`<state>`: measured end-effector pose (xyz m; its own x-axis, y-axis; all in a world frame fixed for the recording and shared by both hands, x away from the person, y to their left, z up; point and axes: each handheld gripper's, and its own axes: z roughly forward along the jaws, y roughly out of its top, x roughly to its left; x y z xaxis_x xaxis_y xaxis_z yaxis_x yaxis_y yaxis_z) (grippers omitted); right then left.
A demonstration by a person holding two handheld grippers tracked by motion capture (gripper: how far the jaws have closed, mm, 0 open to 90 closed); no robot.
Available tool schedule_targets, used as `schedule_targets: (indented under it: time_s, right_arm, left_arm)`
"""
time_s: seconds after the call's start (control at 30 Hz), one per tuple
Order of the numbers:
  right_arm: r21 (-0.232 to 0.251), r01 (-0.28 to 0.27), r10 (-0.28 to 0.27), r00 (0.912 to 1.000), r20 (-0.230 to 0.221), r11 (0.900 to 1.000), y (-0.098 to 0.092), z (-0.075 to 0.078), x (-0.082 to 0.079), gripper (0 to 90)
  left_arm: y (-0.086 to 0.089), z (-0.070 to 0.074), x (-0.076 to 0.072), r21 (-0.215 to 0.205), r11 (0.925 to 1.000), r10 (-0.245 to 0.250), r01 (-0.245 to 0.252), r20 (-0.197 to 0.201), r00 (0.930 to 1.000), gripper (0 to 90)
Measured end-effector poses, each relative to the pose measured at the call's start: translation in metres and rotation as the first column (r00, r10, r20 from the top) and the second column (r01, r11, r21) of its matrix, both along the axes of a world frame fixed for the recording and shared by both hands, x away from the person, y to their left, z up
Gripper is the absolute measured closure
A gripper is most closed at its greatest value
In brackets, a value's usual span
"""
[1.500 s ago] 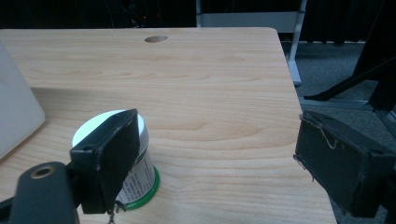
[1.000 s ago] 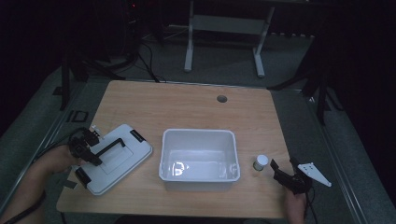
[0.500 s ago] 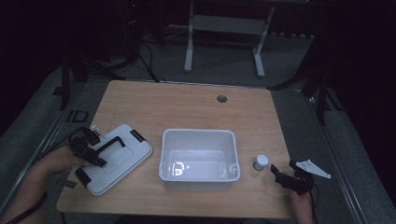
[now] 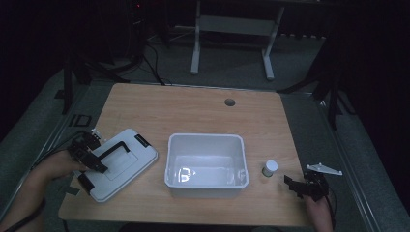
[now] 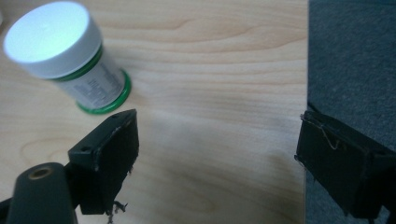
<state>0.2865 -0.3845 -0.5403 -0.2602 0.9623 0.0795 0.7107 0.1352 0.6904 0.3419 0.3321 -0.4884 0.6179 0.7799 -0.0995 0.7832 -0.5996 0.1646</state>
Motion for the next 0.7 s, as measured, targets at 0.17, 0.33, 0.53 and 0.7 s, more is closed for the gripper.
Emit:
schedule_targets:
  time_s: [0.17,0.33,0.53,0.7]
  right_arm:
    - [-0.028,-0.038,0.035,0.9961,-0.081,0.999,0.001,0.005,0.004,11.6]
    - [-0.065,-0.138,0.122,0.9697,-0.212,0.988,0.005,0.008,0.01,11.5]
    - [-0.14,-0.332,0.276,0.9077,-0.316,0.933,0.013,0.008,0.012,12.0]
    - [-0.194,-0.455,0.367,0.8564,-0.363,0.869,0.019,0.014,0.013,12.5]
  left_arm:
    - [0.0,0.002,-0.001,0.002,1.0,0.002,-0.002,-0.002,1.0,32.2]
    - [0.0,0.003,-0.001,0.011,0.9999,-0.004,0.005,-0.009,1.0,32.3]
    - [0.002,0.005,-0.002,0.014,0.9999,-0.001,0.002,-0.01,0.9999,32.3]
    - [0.002,0.006,-0.002,0.013,0.9999,-0.005,0.005,-0.014,0.9999,32.2]
